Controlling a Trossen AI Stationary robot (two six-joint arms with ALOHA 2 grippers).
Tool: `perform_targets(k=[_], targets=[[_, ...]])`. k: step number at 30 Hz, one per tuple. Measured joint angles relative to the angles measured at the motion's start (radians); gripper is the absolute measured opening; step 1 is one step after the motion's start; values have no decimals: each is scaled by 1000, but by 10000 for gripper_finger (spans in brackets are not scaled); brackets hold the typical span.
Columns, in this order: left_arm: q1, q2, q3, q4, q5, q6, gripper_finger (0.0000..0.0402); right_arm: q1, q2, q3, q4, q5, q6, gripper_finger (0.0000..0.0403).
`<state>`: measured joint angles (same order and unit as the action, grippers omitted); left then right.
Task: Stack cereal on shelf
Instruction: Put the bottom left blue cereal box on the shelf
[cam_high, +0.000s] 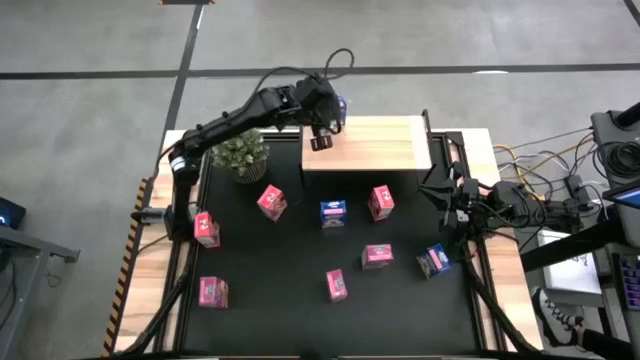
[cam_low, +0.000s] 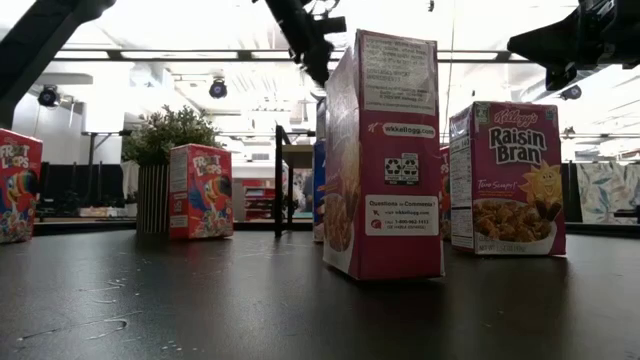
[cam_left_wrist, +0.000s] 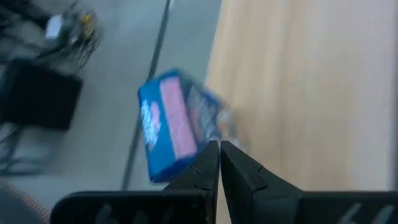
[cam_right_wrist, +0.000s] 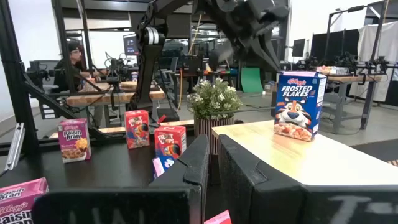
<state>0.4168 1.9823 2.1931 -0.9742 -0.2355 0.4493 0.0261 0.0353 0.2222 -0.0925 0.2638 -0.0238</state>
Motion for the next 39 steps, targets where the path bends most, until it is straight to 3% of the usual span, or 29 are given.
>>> perform_targets(k=[3,5,12,17,20,26,35,39], targets=[[-3,0,79,-9,210,0,0,0,0,0,0,0,0,28],[-4,0,134,-7,272,-4,0,0,0,0,0,0,0,28],[79,-24,152,4,235,-37,54,0,1,0,-1,0,5,28],[146,6,151,9,298,-124,121,0,1,0,-2,0,0,28],[163,35,149,28,305,-127,138,0,1,0,-2,0,-2,28],[160,89,149,128,306,-119,103,0,1,-1,-3,0,-3,28],[167,114,149,82,306,-89,9,0,1,-8,-8,0,-2,28],[169,114,149,38,305,-48,5,0,1,-12,-8,0,-2,28]])
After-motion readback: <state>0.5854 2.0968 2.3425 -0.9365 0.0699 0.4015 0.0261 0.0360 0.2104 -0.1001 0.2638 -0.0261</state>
